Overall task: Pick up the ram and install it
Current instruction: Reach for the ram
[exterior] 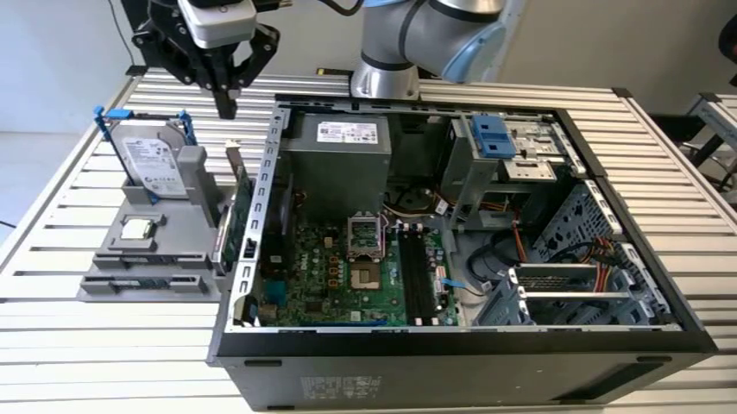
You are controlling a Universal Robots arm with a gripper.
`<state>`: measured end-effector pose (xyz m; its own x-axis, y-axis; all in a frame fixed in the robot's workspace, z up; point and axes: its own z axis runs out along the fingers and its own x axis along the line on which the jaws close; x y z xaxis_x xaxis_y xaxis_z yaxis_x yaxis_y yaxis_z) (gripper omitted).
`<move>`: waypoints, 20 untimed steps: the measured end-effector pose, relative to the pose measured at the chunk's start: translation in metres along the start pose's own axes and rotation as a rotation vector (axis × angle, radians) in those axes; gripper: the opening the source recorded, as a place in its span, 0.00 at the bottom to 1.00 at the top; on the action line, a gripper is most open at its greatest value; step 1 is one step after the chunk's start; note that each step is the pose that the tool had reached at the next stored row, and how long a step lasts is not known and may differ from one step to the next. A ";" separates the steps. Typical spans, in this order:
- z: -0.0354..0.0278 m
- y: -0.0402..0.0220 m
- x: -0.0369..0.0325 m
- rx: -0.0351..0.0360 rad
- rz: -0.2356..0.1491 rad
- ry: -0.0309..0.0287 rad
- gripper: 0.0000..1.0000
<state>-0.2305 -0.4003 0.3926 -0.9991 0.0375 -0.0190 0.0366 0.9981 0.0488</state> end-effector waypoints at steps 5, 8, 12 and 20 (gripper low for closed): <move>-0.0002 -0.0006 0.0090 0.0000 -0.001 0.0001 0.00; -0.0003 -0.0010 0.0143 0.0000 -0.001 0.0001 0.00; -0.0005 -0.0014 0.0213 0.0000 -0.002 0.0001 0.00; -0.0008 -0.0022 0.0346 0.0000 -0.003 0.0002 0.00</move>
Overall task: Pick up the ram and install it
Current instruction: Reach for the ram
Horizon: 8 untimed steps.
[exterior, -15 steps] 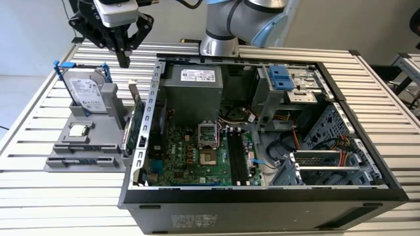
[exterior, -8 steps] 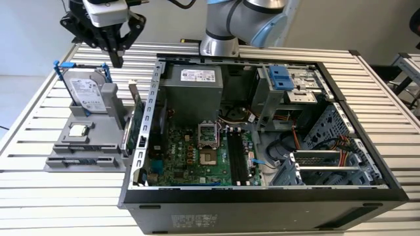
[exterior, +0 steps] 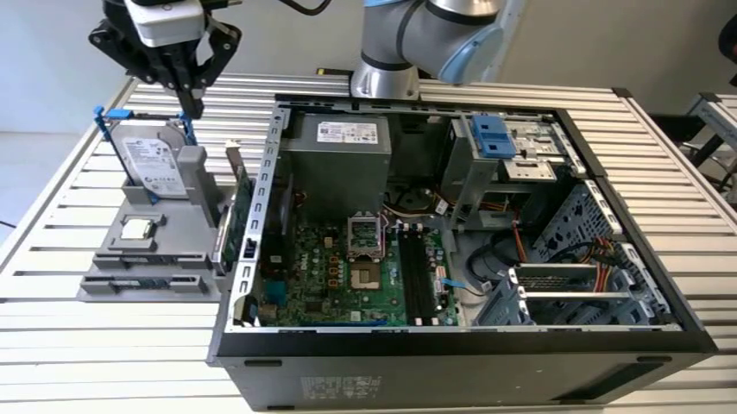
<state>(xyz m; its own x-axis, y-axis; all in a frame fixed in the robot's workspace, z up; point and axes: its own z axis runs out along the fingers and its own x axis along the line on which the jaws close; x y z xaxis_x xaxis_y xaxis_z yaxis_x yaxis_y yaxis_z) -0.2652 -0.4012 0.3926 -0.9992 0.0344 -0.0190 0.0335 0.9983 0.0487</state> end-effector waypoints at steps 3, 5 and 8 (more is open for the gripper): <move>-0.0001 -0.0003 0.0049 0.0000 -0.001 0.0000 0.00; -0.0001 -0.0004 0.0079 -0.0001 -0.001 0.0000 0.00; -0.0003 -0.0007 0.0125 0.0000 -0.001 0.0001 0.00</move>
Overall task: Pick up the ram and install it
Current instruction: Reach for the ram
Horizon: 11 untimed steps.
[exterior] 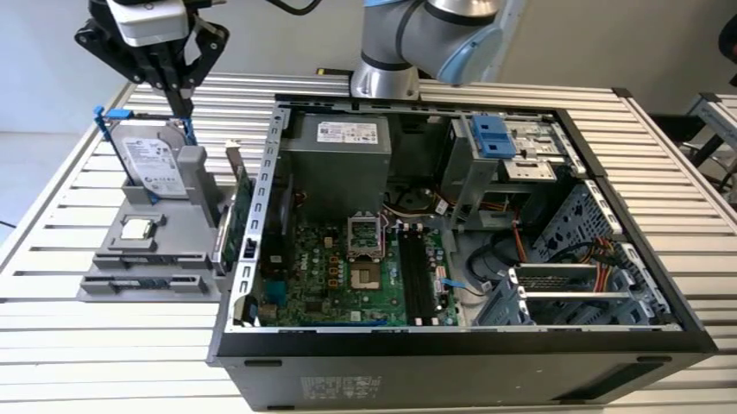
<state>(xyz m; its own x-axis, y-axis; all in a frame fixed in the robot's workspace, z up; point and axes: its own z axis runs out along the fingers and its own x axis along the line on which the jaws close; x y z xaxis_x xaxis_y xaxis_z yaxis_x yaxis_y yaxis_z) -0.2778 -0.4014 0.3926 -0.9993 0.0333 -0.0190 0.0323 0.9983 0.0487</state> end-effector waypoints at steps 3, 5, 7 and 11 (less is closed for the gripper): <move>-0.0001 -0.0002 0.0043 0.0000 0.000 -0.0001 0.00; -0.0001 -0.0003 0.0072 0.0000 0.000 0.0000 0.00; -0.0002 -0.0004 0.0101 0.0000 -0.001 0.0000 0.00; -0.0003 -0.0006 0.0160 -0.0001 -0.001 -0.0001 0.00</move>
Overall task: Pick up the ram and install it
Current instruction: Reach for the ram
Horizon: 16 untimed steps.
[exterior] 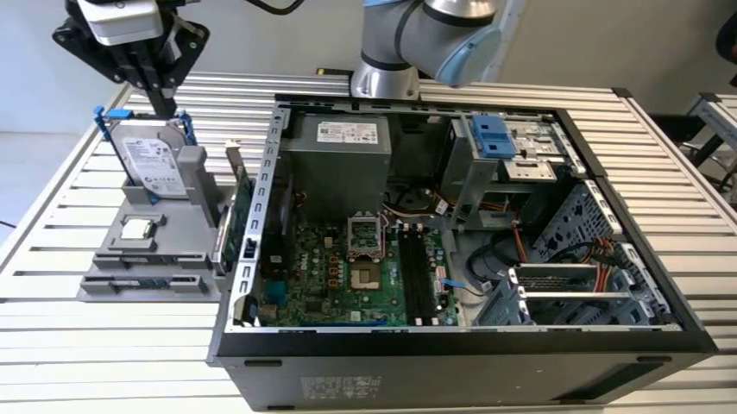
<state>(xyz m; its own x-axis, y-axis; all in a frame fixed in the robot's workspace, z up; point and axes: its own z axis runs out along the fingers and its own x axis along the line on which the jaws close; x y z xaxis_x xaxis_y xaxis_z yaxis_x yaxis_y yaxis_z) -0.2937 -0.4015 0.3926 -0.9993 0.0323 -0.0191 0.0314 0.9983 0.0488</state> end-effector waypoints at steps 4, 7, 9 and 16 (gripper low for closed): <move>-0.0001 -0.0002 0.0055 0.0000 0.000 0.0001 0.00; -0.0002 -0.0003 0.0095 0.0000 -0.001 0.0001 0.00; -0.0003 -0.0004 0.0121 0.0000 -0.001 0.0001 0.00; -0.0004 -0.0008 0.0210 0.0000 -0.001 0.0001 0.00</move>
<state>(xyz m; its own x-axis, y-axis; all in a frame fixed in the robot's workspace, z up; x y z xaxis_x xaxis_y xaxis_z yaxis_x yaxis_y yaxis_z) -0.3147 -0.4017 0.3926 -0.9993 0.0310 -0.0190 0.0300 0.9984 0.0488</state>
